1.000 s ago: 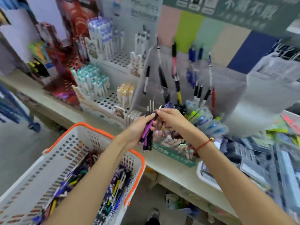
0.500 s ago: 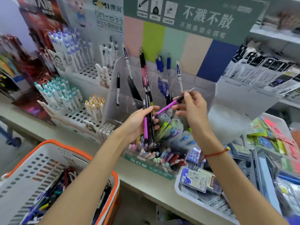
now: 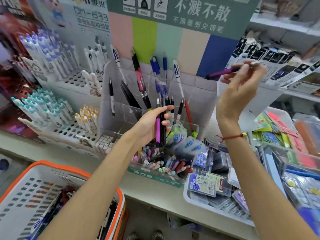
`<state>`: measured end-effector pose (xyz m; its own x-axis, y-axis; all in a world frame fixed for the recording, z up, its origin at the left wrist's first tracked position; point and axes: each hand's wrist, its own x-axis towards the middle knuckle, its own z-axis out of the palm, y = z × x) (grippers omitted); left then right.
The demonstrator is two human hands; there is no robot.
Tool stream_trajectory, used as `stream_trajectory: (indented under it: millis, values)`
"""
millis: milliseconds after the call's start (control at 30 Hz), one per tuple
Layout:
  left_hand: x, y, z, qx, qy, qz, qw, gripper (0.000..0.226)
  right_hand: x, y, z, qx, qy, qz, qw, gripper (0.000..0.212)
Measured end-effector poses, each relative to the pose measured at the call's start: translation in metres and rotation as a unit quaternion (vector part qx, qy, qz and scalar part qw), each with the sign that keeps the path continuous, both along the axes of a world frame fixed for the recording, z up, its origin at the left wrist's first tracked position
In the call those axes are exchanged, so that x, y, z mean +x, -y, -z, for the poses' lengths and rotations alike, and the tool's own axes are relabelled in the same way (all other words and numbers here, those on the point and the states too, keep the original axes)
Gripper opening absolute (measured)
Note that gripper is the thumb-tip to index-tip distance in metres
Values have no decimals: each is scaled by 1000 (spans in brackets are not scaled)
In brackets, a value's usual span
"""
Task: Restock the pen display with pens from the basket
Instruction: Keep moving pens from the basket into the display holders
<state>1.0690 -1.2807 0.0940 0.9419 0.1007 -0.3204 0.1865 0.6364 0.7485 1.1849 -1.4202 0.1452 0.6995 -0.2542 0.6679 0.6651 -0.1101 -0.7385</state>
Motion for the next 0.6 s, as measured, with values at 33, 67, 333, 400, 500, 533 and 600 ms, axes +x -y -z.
stream_trajectory:
  millis: [33,67,333,400,500,533,600]
  values:
    - [1,1,-1,-4,0,3,1000,24,6,-2,-1,-84,-7,3,996,13]
    - [2,2,-2,-8,0,5,1000,24,14,-4,-1,-183,-32,1,983,19]
    - [6,15,7,-87,9,15,996,18,38,-23,-10,-525,-72,53,847,28]
    - [6,18,7,-85,16,20,996,21,41,-20,-13,-492,-96,38,865,23]
    - [8,20,2,-74,26,27,997,22,39,-13,-9,-444,-127,30,886,30]
    - [9,21,0,-76,25,27,996,22,36,-11,-7,-438,-115,36,891,30]
    - [11,20,-2,-90,19,22,995,29,20,-8,-6,-404,-67,32,912,28]
